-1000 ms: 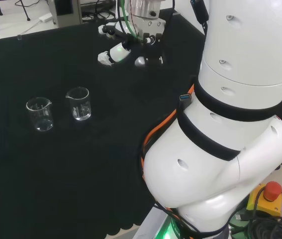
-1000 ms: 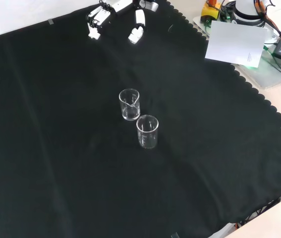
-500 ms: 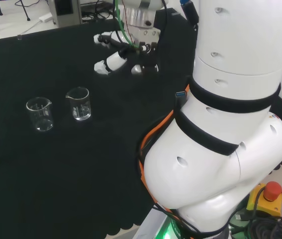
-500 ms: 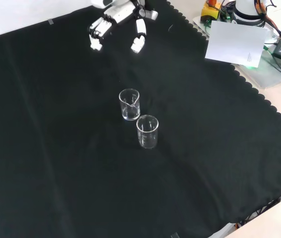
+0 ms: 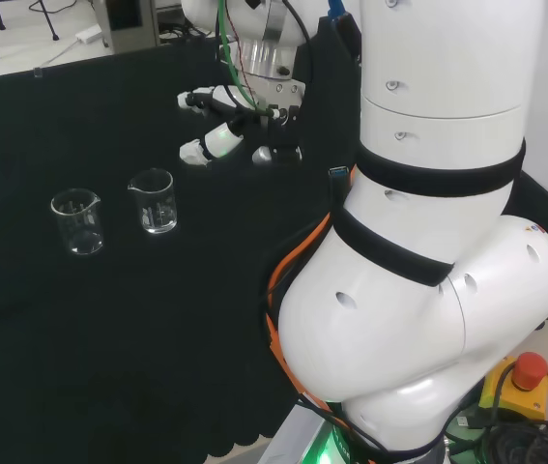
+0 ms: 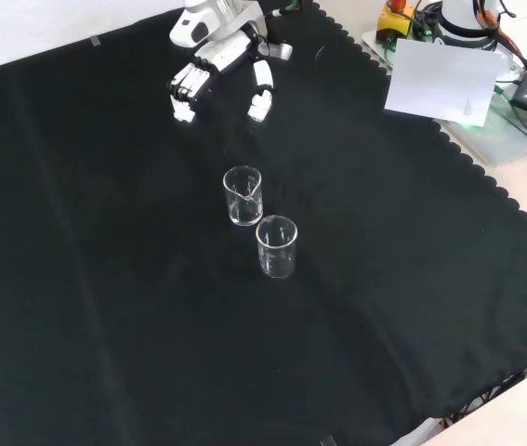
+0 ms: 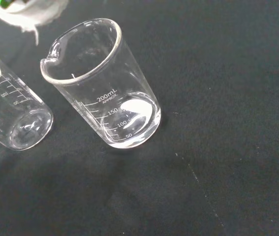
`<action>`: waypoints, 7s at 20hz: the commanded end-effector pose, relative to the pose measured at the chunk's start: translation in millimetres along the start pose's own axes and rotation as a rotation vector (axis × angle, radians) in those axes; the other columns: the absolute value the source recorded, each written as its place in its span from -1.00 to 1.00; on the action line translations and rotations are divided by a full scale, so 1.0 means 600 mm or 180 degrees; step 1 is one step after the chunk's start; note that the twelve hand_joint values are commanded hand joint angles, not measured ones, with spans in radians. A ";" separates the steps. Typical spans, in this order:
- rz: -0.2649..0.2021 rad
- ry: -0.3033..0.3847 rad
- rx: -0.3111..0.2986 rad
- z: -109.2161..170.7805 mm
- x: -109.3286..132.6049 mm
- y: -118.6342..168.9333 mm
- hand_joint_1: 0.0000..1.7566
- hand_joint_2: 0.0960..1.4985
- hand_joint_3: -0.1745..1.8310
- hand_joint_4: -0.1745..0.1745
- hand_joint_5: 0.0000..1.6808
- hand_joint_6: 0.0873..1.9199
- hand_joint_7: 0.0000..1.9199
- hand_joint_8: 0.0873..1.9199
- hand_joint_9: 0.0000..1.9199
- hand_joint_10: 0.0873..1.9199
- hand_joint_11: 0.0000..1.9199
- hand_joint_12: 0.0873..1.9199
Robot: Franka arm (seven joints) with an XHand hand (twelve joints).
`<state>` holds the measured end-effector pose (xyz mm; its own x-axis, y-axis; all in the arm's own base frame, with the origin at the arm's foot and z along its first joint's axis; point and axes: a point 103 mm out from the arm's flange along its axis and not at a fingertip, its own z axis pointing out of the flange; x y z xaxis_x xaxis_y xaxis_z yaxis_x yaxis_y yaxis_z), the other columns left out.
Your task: Pick up the beaker on the right.
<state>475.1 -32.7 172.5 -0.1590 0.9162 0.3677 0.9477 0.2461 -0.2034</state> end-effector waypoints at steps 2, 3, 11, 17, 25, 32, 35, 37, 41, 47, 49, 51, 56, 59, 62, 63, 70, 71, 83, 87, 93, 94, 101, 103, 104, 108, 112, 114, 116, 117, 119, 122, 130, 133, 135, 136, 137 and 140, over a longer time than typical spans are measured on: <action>-0.0116 0.0090 -0.0008 0.018 -0.008 0.012 -0.26 -0.37 -0.26 -0.12 -0.81 -1.00 -0.92 -0.52 -0.80 -0.40 -1.00 0.04; -0.0134 0.0103 -0.0017 0.021 -0.009 0.014 -0.27 -0.37 -0.27 -0.12 -0.80 -1.00 -0.91 -0.52 -0.79 -0.40 -1.00 0.04; -0.0303 0.0237 0.0020 0.063 -0.016 0.037 -0.25 -0.38 -0.30 -0.16 -0.73 -1.00 -0.80 -0.48 -0.71 -0.39 -1.00 0.16; -0.0428 0.0366 0.0022 0.096 -0.012 0.061 -0.24 -0.37 -0.30 -0.17 -0.72 -1.00 -0.81 -0.49 -0.70 -0.39 -1.00 0.17; -0.0596 0.0607 -0.0024 0.135 -0.014 0.071 -0.22 -0.37 -0.31 -0.20 -0.67 -1.00 -0.81 -0.49 -0.69 -0.41 -1.00 0.12; -0.0793 0.0769 -0.0012 0.164 -0.001 0.070 -0.21 -0.38 -0.30 -0.20 -0.66 -1.00 -0.79 -0.50 -0.66 -0.42 -1.00 0.15; -0.0843 0.0867 -0.0033 0.175 -0.001 0.073 -0.21 -0.38 -0.30 -0.21 -0.66 -1.00 -0.76 -0.49 -0.63 -0.42 -1.00 0.18; -0.0861 0.0908 -0.0052 0.184 -0.002 0.076 -0.20 -0.39 -0.30 -0.21 -0.65 -1.00 -0.75 -0.49 -0.62 -0.42 -1.00 0.18; -0.0873 0.0937 -0.0100 0.195 -0.003 0.082 -0.17 -0.39 -0.30 -0.21 -0.64 -1.00 -0.73 -0.48 -0.61 -0.43 -1.00 0.19; -0.0892 0.0982 -0.0187 0.202 0.000 0.096 -0.12 -0.40 -0.29 -0.20 -0.60 -1.00 -0.72 -0.49 -0.63 -0.45 -1.00 0.19; -0.0905 0.0992 -0.0207 0.203 0.002 0.099 -0.11 -0.40 -0.29 -0.20 -0.59 -1.00 -0.73 -0.49 -0.63 -0.45 -1.00 0.19; -0.0907 0.1015 -0.0216 0.205 0.002 0.103 -0.10 -0.40 -0.29 -0.19 -0.58 -1.00 -0.73 -0.49 -0.63 -0.45 -1.00 0.19; -0.0903 0.1039 -0.0243 0.206 0.000 0.106 -0.09 -0.40 -0.28 -0.19 -0.57 -1.00 -0.73 -0.49 -0.63 -0.45 -1.00 0.18; -0.0909 0.1056 -0.0266 0.207 -0.002 0.106 -0.09 -0.40 -0.28 -0.18 -0.56 -1.00 -0.73 -0.49 -0.63 -0.46 -1.00 0.18; -0.0914 0.1079 -0.0259 0.211 -0.006 0.110 -0.08 -0.40 -0.28 -0.18 -0.55 -1.00 -0.72 -0.49 -0.63 -0.46 -1.00 0.18; -0.0915 0.1081 -0.0259 0.213 -0.006 0.111 -0.08 -0.40 -0.28 -0.18 -0.55 -1.00 -0.72 -0.49 -0.63 -0.46 -1.00 0.18; -0.0929 0.1099 -0.0274 0.215 -0.007 0.113 -0.08 -0.40 -0.27 -0.18 -0.54 -1.00 -0.71 -0.49 -0.63 -0.46 -1.00 0.18; -0.0931 0.1096 -0.0268 0.216 -0.006 0.115 -0.08 -0.40 -0.27 -0.18 -0.53 -1.00 -0.71 -0.49 -0.63 -0.46 -1.00 0.18; -0.1094 0.1223 -0.0228 0.232 0.014 0.131 -0.05 -0.40 -0.26 -0.18 -0.51 -1.00 -0.69 -0.50 -0.60 -0.46 -1.00 0.19; -0.1130 0.1302 -0.0234 0.233 0.017 0.134 -0.05 -0.40 -0.25 -0.17 -0.49 -1.00 -0.68 -0.50 -0.59 -0.46 -1.00 0.19; -0.1134 0.1371 -0.0213 0.233 0.020 0.138 -0.04 -0.41 -0.23 -0.17 -0.42 -1.00 -0.64 -0.51 -0.53 -0.47 -1.00 0.25; -0.1134 0.1374 -0.0210 0.234 0.020 0.138 -0.03 -0.42 -0.23 -0.17 -0.40 -1.00 -0.61 -0.51 -0.51 -0.47 -1.00 0.25; -0.1135 0.1396 -0.0191 0.239 0.023 0.140 0.00 -0.42 -0.21 -0.15 -0.31 -0.98 -0.47 -0.50 -0.40 -0.50 -1.00 0.31; -0.1146 0.1408 -0.0196 0.239 0.025 0.142 0.01 -0.42 -0.21 -0.15 -0.30 -0.97 -0.45 -0.51 -0.39 -0.51 -1.00 0.31; -0.1154 0.1411 -0.0198 0.239 0.027 0.142 0.01 -0.42 -0.21 -0.15 -0.29 -0.97 -0.45 -0.51 -0.39 -0.51 -1.00 0.32; -0.1182 0.1421 -0.0212 0.236 0.033 0.146 0.01 -0.42 -0.21 -0.15 -0.28 -0.96 -0.44 -0.51 -0.38 -0.52 -1.00 0.32; -0.1180 0.1451 -0.0219 0.236 0.034 0.147 0.02 -0.42 -0.20 -0.14 -0.28 -0.94 -0.44 -0.51 -0.37 -0.52 -1.00 0.34; -0.1164 0.1446 -0.0205 0.238 0.035 0.149 0.02 -0.41 -0.20 -0.14 -0.28 -0.93 -0.44 -0.51 -0.37 -0.52 -1.00 0.34; -0.1151 0.1435 -0.0196 0.241 0.037 0.151 0.03 -0.41 -0.20 -0.14 -0.27 -0.93 -0.43 -0.51 -0.37 -0.53 -1.00 0.35; -0.1145 0.1430 -0.0193 0.242 0.038 0.152 0.03 -0.41 -0.20 -0.14 -0.27 -0.92 -0.43 -0.51 -0.37 -0.53 -1.00 0.35; -0.1143 0.1445 -0.0193 0.243 0.037 0.153 0.04 -0.41 -0.20 -0.13 -0.27 -0.91 -0.43 -0.51 -0.37 -0.53 -1.00 0.35; -0.1136 0.1459 -0.0204 0.244 0.038 0.154 0.04 -0.41 -0.20 -0.13 -0.27 -0.91 -0.43 -0.52 -0.37 -0.53 -1.00 0.35; -0.0918 0.1608 -0.0546 0.228 0.035 0.152 0.24 -0.20 -0.24 0.56 0.30 -0.35 0.12 -0.57 0.05 -0.60 -0.65 0.31; -0.0820 0.1592 -0.0590 0.221 0.037 0.155 0.33 -0.26 -0.14 0.14 0.55 -0.44 0.48 -0.71 0.33 -0.66 -0.28 0.15; -0.0815 0.1523 -0.0599 0.214 0.041 0.158 0.44 -0.20 -0.24 -0.63 0.61 -0.57 0.52 -0.75 0.45 -0.71 -0.09 0.05; -0.0833 0.1472 -0.0603 0.207 0.042 0.159 0.47 -0.18 -0.28 -0.82 0.63 -0.63 0.53 -0.79 0.49 -0.75 -0.03 0.00; -0.0859 0.1413 -0.0595 0.200 0.043 0.159 0.49 -0.17 -0.30 -0.92 0.65 -0.68 0.55 -0.83 0.53 -0.80 0.02 -0.03; -0.0963 0.1192 -0.0598 0.174 0.048 0.159 0.51 -0.19 -0.29 -1.00 0.70 -0.77 0.60 -0.94 0.60 -0.88 0.11 -0.09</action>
<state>527.7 53.4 50.6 -0.3051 0.5782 0.7568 0.9296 0.3533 0.1049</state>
